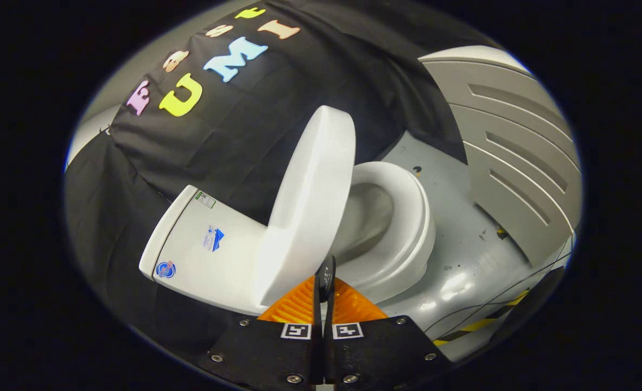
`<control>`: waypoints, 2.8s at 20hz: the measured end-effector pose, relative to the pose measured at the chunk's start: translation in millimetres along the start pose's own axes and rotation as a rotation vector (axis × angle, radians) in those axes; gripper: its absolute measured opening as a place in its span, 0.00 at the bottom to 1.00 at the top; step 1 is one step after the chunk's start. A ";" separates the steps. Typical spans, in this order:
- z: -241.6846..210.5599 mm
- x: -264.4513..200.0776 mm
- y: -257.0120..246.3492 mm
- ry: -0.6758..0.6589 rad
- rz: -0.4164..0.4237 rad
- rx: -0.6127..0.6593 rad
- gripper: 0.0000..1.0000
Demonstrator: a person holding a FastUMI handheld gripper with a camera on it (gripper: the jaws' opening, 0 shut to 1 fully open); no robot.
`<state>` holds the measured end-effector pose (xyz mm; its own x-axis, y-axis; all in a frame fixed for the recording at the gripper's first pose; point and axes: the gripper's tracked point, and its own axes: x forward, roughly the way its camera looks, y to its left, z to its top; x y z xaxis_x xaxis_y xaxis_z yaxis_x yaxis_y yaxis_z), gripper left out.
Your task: Open the toilet lid.
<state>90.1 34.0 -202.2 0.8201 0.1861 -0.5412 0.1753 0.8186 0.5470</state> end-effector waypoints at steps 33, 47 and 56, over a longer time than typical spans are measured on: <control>20.4 -23.6 161.2 -0.289 -0.047 -0.550 0.00; 6.1 -19.1 227.9 -0.377 0.019 -0.771 0.00; -5.3 -11.8 257.5 -0.396 0.036 -0.862 0.00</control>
<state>122.7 245.4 -58.3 0.9701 0.1508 -0.1903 -0.1865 0.9647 -0.1862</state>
